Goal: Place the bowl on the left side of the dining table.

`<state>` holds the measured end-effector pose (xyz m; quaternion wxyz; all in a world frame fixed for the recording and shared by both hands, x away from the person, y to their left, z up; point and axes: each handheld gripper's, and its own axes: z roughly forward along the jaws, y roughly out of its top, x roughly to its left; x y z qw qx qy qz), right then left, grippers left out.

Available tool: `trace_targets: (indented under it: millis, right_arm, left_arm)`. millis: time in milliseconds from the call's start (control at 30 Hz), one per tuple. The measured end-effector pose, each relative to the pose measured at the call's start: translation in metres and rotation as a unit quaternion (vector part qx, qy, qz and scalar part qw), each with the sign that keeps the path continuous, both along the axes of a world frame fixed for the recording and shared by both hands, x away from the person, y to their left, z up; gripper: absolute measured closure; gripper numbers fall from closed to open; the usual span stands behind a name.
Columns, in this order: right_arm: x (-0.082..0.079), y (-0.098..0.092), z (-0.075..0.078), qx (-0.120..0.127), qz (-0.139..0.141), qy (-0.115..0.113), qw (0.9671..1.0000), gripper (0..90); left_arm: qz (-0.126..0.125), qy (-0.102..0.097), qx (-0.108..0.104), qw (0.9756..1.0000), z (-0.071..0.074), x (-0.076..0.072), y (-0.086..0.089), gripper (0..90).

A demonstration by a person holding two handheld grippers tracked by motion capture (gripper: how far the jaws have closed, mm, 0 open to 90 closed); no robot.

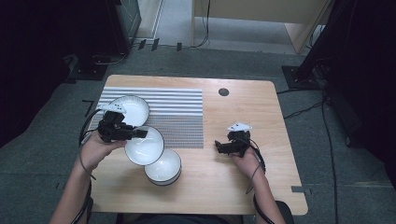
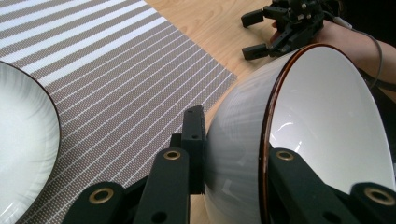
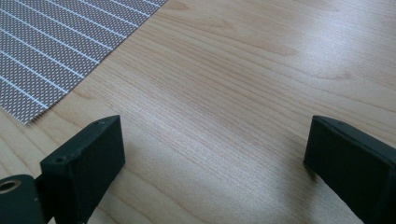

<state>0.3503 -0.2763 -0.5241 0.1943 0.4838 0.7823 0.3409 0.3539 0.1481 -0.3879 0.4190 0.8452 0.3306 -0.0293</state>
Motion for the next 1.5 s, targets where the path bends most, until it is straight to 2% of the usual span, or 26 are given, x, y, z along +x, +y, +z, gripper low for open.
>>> trace_targets:
  millis: [567, 1500]
  right_arm:
    - [0.000, 0.000, 0.000, 0.000, 0.000, 0.000, 1.0000, 4.4]
    - [0.000, 0.000, 0.000, 0.000, 0.000, 0.000, 1.0000, 4.4]
  left_arm:
    - [0.025, -0.002, -0.002, 0.9997, -0.002, 0.005, 0.014, 77.3]
    - [0.042, -0.002, 0.008, 0.9991, -0.008, 0.010, 0.028, 77.4]
